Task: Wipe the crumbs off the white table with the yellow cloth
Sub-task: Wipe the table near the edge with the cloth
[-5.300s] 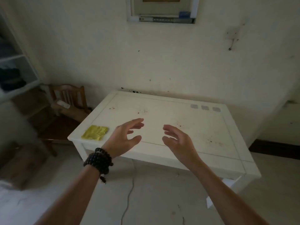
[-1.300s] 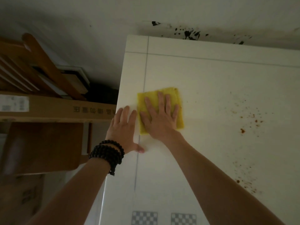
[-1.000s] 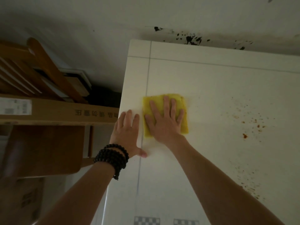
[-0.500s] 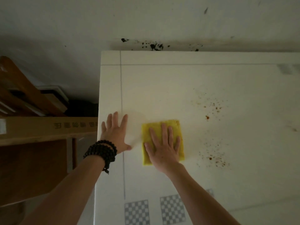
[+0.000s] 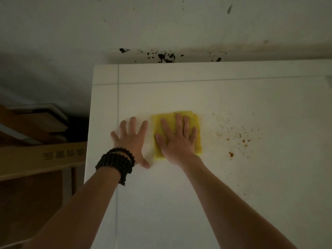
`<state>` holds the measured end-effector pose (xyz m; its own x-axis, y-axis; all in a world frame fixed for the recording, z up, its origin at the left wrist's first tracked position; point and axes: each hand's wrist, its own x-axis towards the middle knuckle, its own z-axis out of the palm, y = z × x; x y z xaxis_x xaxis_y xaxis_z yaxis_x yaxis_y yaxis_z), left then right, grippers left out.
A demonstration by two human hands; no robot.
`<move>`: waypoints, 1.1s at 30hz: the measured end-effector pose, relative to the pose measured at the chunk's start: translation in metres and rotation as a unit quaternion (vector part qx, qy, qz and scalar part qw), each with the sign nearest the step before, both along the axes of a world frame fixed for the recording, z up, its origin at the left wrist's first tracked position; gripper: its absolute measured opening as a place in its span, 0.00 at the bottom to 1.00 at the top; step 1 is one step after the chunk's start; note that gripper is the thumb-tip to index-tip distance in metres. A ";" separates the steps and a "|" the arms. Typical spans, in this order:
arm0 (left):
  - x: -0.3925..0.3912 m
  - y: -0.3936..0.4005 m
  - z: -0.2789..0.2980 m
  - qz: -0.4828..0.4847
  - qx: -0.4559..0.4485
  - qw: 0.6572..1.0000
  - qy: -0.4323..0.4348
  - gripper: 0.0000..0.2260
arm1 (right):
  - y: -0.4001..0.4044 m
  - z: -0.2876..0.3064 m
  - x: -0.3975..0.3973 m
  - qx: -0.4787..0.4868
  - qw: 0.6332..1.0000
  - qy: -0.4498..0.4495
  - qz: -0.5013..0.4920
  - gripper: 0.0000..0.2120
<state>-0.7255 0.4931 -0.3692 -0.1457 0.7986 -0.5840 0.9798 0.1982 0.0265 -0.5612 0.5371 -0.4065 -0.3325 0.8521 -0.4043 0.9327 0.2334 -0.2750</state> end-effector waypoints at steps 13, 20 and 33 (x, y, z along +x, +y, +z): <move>0.002 0.013 -0.003 0.032 0.013 0.999 0.015 0.64 | 0.015 -0.002 0.002 0.011 0.996 -0.018 0.083 0.31; -0.001 0.017 -0.007 0.051 -0.005 0.999 0.020 0.65 | 0.047 -0.006 -0.021 0.042 0.996 0.018 0.074 0.31; 0.015 -0.017 -0.002 0.035 0.122 0.992 0.018 0.52 | 0.006 0.002 -0.004 0.008 0.999 0.005 0.036 0.30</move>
<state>-0.7102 0.4762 -0.3708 -0.2238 0.9023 -0.3685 0.9649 0.2585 0.0471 -0.5651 0.5431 -0.4042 -0.3973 0.8322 -0.3869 0.9104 0.3044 -0.2802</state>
